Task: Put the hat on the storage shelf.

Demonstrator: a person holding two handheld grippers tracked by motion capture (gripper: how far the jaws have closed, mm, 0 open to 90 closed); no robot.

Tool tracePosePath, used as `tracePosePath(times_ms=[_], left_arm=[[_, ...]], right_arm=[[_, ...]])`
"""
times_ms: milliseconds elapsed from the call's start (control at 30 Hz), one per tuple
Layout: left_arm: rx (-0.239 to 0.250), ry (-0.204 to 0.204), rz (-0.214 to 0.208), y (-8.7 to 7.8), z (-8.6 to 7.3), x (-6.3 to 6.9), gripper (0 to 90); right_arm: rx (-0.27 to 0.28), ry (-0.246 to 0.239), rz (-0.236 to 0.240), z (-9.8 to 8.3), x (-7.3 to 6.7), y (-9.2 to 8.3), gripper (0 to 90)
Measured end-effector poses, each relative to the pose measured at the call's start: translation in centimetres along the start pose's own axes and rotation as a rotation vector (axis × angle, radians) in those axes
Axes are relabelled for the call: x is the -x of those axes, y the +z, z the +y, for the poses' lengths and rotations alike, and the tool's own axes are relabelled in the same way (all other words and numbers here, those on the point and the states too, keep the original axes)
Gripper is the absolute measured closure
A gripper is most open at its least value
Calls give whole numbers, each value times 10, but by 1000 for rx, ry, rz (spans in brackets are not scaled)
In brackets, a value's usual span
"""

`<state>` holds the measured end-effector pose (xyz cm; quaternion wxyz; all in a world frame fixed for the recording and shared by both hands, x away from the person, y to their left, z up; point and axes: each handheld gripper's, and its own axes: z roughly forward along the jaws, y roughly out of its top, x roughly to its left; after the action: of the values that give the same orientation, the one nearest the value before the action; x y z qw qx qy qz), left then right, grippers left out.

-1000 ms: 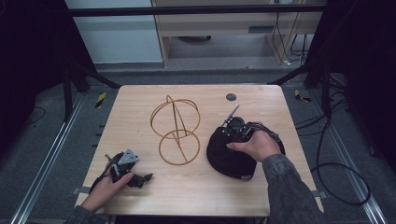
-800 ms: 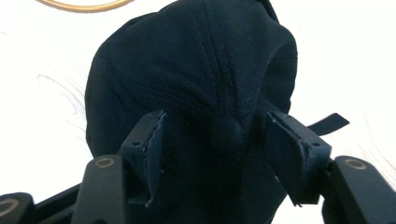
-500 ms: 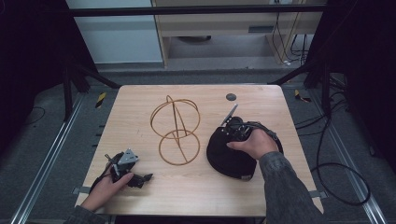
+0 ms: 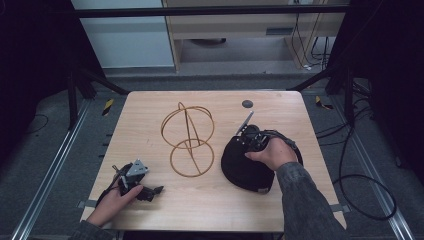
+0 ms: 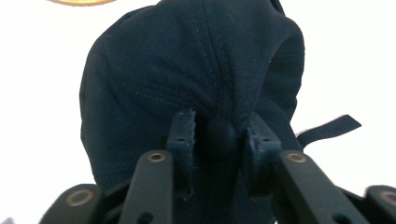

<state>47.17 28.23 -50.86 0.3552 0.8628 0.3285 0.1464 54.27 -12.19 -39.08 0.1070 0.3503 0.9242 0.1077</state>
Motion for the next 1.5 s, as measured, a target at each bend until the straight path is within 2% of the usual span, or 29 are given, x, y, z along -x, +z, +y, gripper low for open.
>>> tracePosePath(times_ms=[67, 100, 233, 267, 300, 400, 433, 467, 500, 567, 633, 667, 833, 1067, 1500], left_arm=[[0, 0, 0, 0, 0, 0, 0], [0, 3, 0, 0, 0, 0, 0], [0, 3, 0, 0, 0, 0, 0], [0, 1, 1, 0, 0, 0, 0], [0, 0, 3, 0, 0, 0, 0], [0, -4, 2, 0, 0, 1, 0], [1, -4, 3, 0, 0, 1, 0], [0, -4, 3, 0, 0, 1, 0], [0, -4, 4, 0, 0, 1, 0], [0, -3, 4, 0, 0, 1, 0], [0, -1, 4, 0, 0, 1, 0], [0, -1, 4, 0, 0, 1, 0], [0, -2, 4, 0, 0, 1, 0], [0, -3, 5, -1, 0, 1, 0], [2, -4, 6, 0, 0, 1, 0]], right_arm=[[4, -3, 4, 0, 1, 0, 710], [3, 18, 11, -1, 1, -1, 728], [8, 10, 23, -2, 3, -3, 754], [8, 25, 29, -2, 1, -5, 764], [18, 8, 32, -3, 1, -6, 767], [38, 11, 32, -4, 1, -10, 772], [63, 14, 24, -6, 1, -17, 776], [63, 14, 24, -6, 1, -17, 776], [96, 20, 22, -8, 3, -25, 777], [114, 29, 25, -9, 4, -30, 778], [163, 46, 27, -12, 5, -44, 778], [163, 46, 27, -12, 5, -44, 778], [238, 48, 4, -15, 5, -66, 780], [272, 34, -1, -15, 6, -80, 781], [354, 54, -35, -22, 11, -112, 781]])
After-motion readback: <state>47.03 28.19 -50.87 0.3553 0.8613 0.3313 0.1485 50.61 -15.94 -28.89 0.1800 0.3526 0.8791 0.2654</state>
